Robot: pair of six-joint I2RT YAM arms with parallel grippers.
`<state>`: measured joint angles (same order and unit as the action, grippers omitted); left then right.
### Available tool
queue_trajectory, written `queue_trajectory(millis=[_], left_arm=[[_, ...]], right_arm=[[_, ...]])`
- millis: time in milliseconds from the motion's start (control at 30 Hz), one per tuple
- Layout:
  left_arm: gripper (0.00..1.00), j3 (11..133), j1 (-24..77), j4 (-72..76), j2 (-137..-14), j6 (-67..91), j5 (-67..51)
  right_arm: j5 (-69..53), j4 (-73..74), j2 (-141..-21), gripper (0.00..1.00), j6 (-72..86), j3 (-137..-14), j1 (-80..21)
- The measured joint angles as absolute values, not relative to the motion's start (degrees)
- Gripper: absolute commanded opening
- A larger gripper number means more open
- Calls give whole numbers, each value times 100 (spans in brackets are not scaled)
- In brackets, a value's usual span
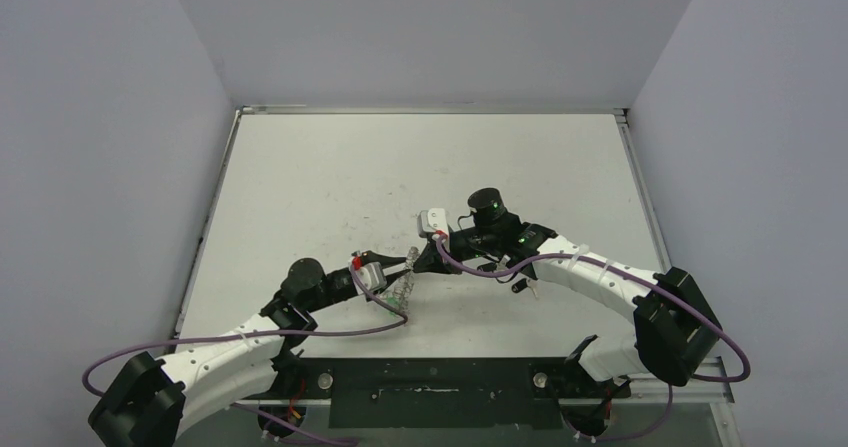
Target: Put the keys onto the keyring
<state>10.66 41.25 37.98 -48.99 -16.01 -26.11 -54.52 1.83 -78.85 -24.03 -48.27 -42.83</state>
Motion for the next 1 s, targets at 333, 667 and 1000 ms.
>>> queue_trajectory(millis=[333,667,1000], left_arm=[[21,1066,4125,3809,-4932,-1566,-2663],[26,1066,4125,3809,-4928,-1557,-2633],[22,1066,4119,3662,-4587,-1540,-2486]], right_arm=[[-5454,183,-7885,0,-2403,-4827,-4283],[-5470,185,-7848,0,-2423,-4810,-4283],[-5496,174,-7804,0,-2451,-4807,-4285]])
